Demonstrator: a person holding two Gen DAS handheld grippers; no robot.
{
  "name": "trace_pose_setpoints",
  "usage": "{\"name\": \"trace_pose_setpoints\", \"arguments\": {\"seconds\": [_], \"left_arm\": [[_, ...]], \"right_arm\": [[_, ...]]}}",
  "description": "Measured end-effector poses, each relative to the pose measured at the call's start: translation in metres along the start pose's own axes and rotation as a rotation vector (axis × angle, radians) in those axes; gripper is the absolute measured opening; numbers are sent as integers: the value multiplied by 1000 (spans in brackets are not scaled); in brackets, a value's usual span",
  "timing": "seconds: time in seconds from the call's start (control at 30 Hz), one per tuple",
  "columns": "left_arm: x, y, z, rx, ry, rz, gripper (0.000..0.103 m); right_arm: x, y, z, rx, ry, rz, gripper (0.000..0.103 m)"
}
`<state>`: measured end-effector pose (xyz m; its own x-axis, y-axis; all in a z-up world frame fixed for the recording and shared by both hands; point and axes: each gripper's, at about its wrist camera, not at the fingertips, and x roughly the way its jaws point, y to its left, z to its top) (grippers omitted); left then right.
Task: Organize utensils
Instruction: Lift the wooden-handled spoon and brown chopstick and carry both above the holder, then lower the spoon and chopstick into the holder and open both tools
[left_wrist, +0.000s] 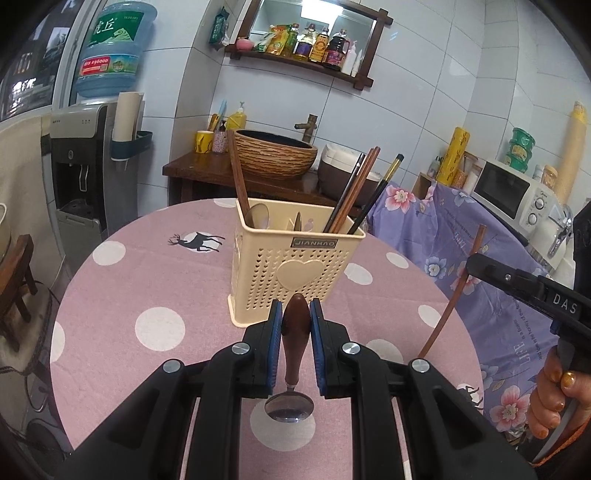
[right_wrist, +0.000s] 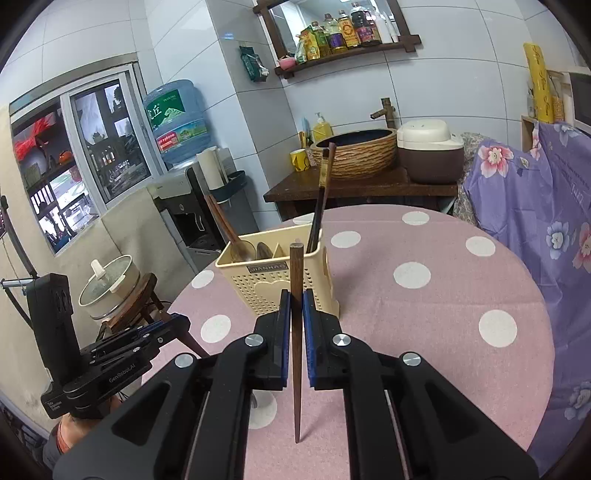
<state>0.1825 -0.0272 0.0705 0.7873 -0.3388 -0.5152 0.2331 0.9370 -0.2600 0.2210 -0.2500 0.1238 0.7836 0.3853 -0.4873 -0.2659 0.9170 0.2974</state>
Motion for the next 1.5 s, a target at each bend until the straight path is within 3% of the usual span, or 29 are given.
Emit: {"name": "trace_pose_setpoints", "arguments": {"seconds": [0.23,0.47,0.63,0.83,1.17,1.4,1.43,1.5], "left_arm": [[-15,0,45,20,-52,-17,16],[-36,-18,135,59,-192,2,16],[-14,-29,173,74,-221,50,16],[34,-16,158,51,-171,99,16],[86,10,102,23,-16,118,16],[93,13,90,30,-1,110,17],[92,13,90,29,3,99,20],[84,13,90,24,-14,93,42]], "right_arm": [[-7,17,34,-38,-44,22,8],[-25,53,114,-119,-212,-2,8],[-16,72,160,-161,-320,-78,8],[34,66,154,-151,-330,-137,8],[98,44,97,-120,-174,-139,8],[117,34,79,-115,-134,-162,8],[117,34,78,-112,-131,-160,8],[116,32,75,-104,-133,-146,9]]}}
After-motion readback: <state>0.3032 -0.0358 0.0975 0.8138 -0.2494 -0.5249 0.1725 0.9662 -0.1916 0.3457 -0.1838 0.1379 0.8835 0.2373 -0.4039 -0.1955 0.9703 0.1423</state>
